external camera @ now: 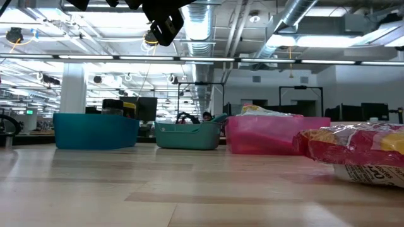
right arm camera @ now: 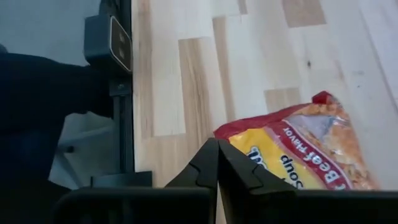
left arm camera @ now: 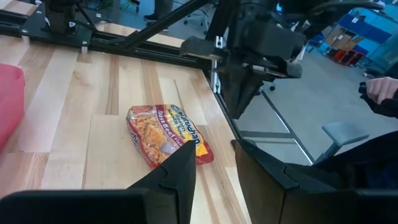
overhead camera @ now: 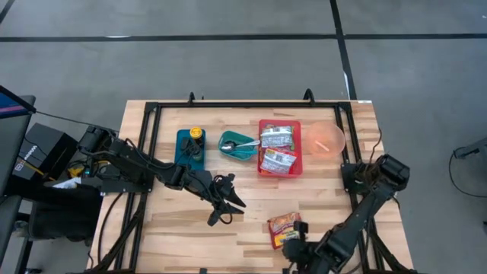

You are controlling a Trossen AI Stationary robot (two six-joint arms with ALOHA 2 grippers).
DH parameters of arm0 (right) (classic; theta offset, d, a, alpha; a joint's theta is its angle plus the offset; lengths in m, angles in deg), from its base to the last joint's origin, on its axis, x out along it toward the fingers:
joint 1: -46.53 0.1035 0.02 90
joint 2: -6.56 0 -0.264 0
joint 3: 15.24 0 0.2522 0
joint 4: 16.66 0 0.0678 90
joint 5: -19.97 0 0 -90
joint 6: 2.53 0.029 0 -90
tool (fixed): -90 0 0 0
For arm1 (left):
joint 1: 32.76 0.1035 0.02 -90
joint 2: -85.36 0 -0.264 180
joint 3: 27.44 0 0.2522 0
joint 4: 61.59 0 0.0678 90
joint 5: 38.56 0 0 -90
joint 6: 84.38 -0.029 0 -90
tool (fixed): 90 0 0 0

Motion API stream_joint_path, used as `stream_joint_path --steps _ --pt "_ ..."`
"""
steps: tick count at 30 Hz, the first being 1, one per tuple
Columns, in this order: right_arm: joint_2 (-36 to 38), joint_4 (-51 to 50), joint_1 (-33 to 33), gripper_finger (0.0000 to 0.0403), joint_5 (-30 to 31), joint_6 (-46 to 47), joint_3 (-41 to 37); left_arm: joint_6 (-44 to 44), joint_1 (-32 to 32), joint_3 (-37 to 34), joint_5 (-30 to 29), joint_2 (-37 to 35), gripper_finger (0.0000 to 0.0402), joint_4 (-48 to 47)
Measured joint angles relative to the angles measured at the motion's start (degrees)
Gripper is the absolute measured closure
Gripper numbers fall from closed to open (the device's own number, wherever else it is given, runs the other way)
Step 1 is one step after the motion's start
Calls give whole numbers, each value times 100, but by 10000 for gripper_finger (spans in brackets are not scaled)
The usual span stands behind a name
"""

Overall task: Pick & Place Food Item
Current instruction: Put the red noodle pack into the red bin

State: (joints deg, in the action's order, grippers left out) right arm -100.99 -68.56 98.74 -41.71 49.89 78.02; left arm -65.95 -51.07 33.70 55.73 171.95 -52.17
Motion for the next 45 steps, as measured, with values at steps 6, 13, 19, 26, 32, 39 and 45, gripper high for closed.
stream_joint_path --steps 6,13,19,26,32,39,45 --pt "-333 87 -51 403 13 -88 83 0 0 0 0 0 293 -2" --pt "-982 -876 -15 403 134 -381 1058 1 -2 0 0 0 293 0" --pt "-1486 -2153 -15 403 148 -160 1834 1 -4 0 -2 0 293 -2" --pt "-1801 -2335 -161 398 -626 -162 1939 1 -4 0 -1 0 293 -1" --pt "-1838 -2461 -382 341 -914 -187 1939 1 -4 1 0 0 293 0" --pt "-1796 -2500 -438 236 -1246 -422 1939 -3 -4 1 0 0 293 -1" --pt "-1796 -2508 -478 207 -1024 -356 1953 -6 -4 0 0 0 293 0"
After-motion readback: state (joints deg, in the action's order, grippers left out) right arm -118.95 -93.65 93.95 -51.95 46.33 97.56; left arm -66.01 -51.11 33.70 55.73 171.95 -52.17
